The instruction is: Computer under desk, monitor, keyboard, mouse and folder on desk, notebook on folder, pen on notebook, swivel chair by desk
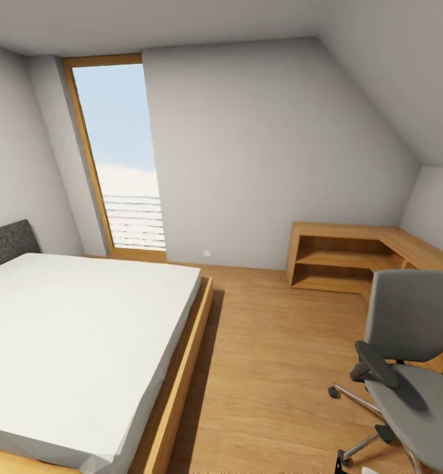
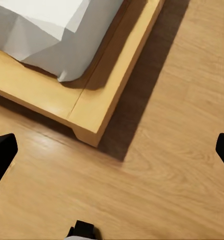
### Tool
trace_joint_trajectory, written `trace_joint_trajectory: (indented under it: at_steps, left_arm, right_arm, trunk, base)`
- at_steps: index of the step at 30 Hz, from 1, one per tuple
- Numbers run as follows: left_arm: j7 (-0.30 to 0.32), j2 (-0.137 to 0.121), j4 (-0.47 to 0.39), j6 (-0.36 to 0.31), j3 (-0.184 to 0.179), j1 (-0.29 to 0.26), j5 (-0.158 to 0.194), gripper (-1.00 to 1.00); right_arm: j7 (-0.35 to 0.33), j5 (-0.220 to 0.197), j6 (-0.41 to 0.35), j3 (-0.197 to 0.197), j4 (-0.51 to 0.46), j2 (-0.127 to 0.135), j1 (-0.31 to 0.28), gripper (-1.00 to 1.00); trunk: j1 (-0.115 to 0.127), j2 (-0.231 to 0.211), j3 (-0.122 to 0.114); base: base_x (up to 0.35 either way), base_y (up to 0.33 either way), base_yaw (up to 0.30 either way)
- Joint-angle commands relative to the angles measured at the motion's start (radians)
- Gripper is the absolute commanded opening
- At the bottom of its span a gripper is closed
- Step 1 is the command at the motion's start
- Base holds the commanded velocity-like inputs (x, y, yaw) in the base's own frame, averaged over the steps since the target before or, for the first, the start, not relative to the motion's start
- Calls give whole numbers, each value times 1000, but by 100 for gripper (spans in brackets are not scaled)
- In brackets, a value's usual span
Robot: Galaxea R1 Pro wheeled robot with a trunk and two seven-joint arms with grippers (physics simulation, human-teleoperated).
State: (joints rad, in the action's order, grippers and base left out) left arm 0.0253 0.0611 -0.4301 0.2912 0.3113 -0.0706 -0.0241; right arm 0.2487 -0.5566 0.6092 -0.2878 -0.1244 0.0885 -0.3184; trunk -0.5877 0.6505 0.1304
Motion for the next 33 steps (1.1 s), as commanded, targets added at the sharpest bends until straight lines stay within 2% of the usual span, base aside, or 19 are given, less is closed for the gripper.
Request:
trace_joint_trajectory:
  at_steps: [1, 6, 15, 22, 33]
  left_arm:
    - [3, 0, 3, 21, 5, -1, -3, 100]
    - [3, -1, 27, 73, 3, -3, -17, 100]
    - [1, -1, 44, 90, 2, -3, -64, 100]
    - [-1, 1, 58, 92, 2, -3, -84, 100]
    - [-2, 2, 67, 92, 2, -3, -90, 100]
  right_arm:
    - [8, -2, 1, -8, 0, -3, -1, 100]
    - [9, -1, 1, -8, 0, -12, -1, 100]
    - [9, 0, 2, -9, 0, -14, -1, 100]
    - [9, 2, 2, -10, 0, -15, -1, 100]
    - [9, 1, 1, -10, 0, -15, -1, 100]
  trunk:
    - [0, 1, 3]
    - [0, 1, 10]
    - [0, 1, 20]
    - [0, 1, 28]
    - [0, 1, 38]
  base:
    - [0, 0, -128]
    - [0, 0, -142]
    - [61, -1, -172]
    - [255, -40, -184]
    - [312, -52, -197]
